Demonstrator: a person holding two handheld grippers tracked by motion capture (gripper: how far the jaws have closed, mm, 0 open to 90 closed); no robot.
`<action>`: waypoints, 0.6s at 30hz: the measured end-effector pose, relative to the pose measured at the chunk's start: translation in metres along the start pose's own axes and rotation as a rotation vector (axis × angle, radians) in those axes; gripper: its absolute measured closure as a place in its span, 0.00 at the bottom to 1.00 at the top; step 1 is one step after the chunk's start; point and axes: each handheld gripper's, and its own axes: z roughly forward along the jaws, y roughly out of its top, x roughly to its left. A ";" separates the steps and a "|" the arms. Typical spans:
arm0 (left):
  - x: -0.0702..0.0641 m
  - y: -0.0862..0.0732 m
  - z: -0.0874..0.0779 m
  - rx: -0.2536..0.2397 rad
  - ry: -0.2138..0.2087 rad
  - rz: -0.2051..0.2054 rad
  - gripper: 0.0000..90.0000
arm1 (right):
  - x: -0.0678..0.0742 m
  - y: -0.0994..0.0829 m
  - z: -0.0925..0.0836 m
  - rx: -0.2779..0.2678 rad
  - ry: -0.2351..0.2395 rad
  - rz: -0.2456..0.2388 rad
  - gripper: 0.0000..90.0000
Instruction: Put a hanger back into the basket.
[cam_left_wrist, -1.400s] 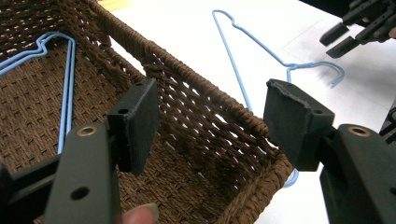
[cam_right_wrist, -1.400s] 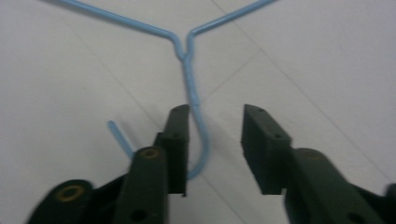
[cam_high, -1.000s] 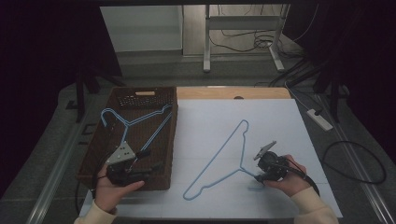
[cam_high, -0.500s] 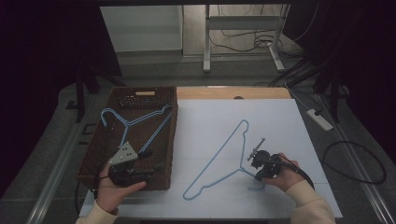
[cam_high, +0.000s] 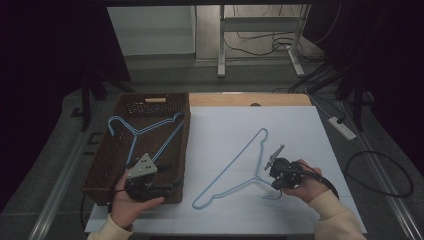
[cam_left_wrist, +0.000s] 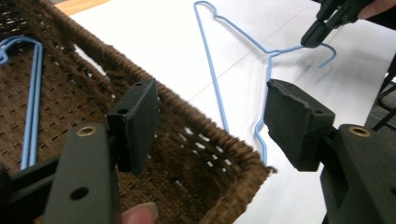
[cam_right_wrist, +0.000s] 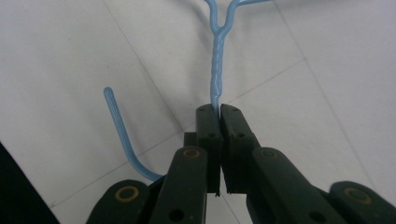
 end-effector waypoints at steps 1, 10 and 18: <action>-0.001 0.000 0.001 0.003 -0.003 -0.001 0.39 | 0.000 0.002 -0.002 0.013 -0.004 -0.009 0.97; -0.011 0.006 0.011 0.018 -0.031 0.003 0.39 | -0.001 0.003 -0.004 0.021 0.001 -0.010 0.97; -0.026 0.014 0.034 0.070 -0.070 0.016 0.38 | 0.000 0.003 -0.004 0.023 -0.006 -0.015 0.97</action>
